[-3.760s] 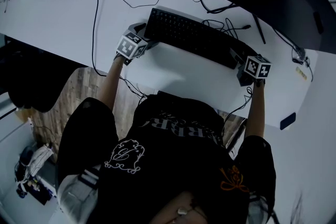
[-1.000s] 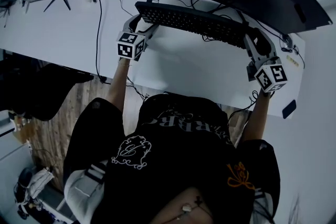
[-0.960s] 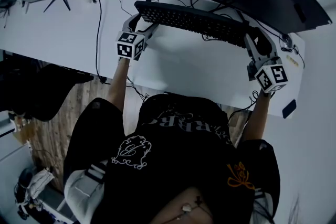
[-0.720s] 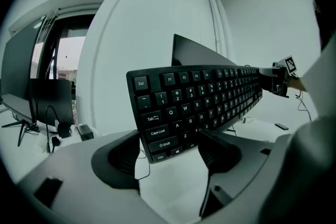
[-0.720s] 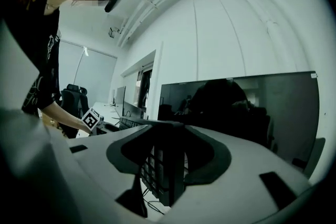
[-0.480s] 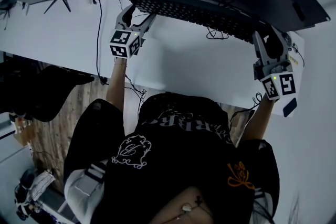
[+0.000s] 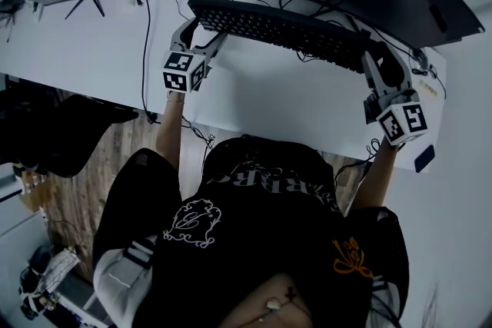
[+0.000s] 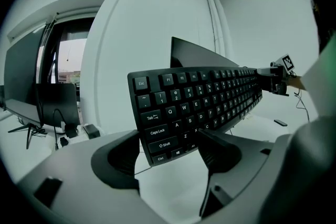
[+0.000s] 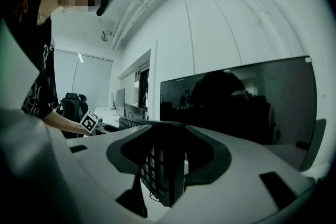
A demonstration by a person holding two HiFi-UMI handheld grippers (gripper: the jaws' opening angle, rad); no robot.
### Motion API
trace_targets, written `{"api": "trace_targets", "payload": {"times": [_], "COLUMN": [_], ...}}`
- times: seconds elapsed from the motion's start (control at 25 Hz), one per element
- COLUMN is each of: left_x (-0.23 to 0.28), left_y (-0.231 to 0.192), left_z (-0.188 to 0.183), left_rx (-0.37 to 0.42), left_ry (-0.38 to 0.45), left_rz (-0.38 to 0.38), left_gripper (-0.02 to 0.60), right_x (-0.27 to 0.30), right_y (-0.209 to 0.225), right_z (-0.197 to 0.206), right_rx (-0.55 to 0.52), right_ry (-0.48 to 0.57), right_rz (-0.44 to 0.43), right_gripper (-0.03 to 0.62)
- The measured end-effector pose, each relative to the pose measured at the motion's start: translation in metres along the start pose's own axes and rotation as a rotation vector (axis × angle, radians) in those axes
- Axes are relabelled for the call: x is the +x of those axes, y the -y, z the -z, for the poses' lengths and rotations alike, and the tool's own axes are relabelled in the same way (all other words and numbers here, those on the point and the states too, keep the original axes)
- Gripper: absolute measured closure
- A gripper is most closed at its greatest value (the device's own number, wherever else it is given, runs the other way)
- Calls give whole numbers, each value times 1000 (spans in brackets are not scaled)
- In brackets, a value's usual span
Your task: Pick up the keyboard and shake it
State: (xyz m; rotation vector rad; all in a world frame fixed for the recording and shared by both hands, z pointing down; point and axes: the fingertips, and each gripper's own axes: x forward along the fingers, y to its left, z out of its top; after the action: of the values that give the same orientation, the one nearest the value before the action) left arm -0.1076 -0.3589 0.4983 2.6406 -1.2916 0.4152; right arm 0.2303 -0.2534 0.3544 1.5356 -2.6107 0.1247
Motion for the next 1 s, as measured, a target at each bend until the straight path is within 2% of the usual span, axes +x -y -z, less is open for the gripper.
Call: {"api": "trace_targets", "payload": {"times": [0.16,0.48,0.76,1.0], "left_x": [-7,-22,-32,-21], "left_y": [3,7,17,17], "left_z": [20,59,105,134], "left_rx": [-8,-25,-39,-40], "left_ry": [-68,-185,-318,-415], "left_rz": [-5,-24,-34,-31], "left_gripper": [233,233,233,233], "right_x": [3,12,14,26], "right_y": [2,3,4,15], "right_z": [23,71,130,184], "right_rx": [89,222,355,476], "right_ry": [-68,-145,-242,-320], "right_rz": [9,-26,-57,-65], "right_gripper": [398,398,396,393]}}
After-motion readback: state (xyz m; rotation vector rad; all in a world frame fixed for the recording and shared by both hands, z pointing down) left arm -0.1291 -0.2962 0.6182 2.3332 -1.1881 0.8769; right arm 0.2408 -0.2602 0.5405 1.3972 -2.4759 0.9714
